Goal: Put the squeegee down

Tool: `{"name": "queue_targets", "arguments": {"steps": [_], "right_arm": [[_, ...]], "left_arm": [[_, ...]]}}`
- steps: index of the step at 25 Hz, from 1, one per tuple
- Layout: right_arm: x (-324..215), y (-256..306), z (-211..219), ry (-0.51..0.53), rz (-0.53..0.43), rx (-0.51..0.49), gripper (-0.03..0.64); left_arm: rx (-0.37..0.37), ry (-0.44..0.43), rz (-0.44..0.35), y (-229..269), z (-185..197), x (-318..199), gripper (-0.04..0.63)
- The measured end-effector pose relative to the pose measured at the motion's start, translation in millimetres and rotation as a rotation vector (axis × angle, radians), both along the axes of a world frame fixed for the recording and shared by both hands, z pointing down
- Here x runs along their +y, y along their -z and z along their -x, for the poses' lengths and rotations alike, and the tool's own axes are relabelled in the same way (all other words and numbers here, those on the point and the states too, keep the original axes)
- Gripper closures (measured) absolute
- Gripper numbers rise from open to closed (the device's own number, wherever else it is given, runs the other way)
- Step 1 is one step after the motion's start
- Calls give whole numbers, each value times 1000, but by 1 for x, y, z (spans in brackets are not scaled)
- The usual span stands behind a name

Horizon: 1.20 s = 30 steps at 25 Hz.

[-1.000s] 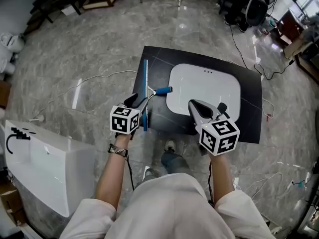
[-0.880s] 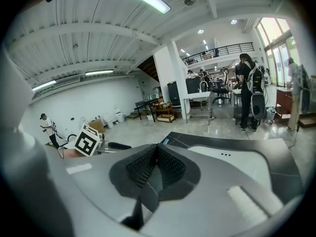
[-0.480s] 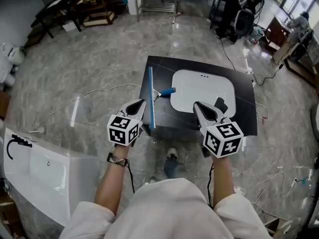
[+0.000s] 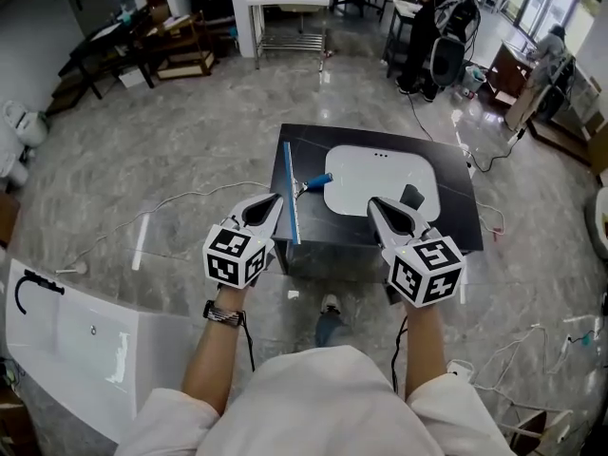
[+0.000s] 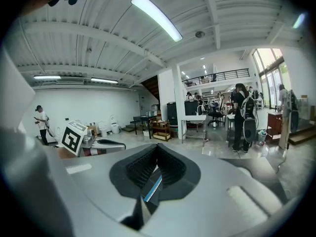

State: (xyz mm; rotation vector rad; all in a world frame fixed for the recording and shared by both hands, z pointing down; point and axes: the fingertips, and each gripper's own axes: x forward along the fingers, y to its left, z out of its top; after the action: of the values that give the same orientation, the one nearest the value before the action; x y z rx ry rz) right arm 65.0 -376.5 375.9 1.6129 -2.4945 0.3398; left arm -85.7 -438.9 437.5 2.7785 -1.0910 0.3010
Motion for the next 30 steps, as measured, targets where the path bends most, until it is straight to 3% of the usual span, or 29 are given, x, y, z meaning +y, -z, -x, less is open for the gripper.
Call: {"name": "queue_targets", "arguments": {"steps": [9,18,30], "right_arm": [[55,42,16,3,-90,22,609],[95,76,22,18,-175,53,610],[119,79,33,51,-189,93,611]], "left_arm": [[16,-18,-142,68,11,61,592],[-18,-2,-266,110,15,108,592],[7,9,-306,128,20,141,592]]}}
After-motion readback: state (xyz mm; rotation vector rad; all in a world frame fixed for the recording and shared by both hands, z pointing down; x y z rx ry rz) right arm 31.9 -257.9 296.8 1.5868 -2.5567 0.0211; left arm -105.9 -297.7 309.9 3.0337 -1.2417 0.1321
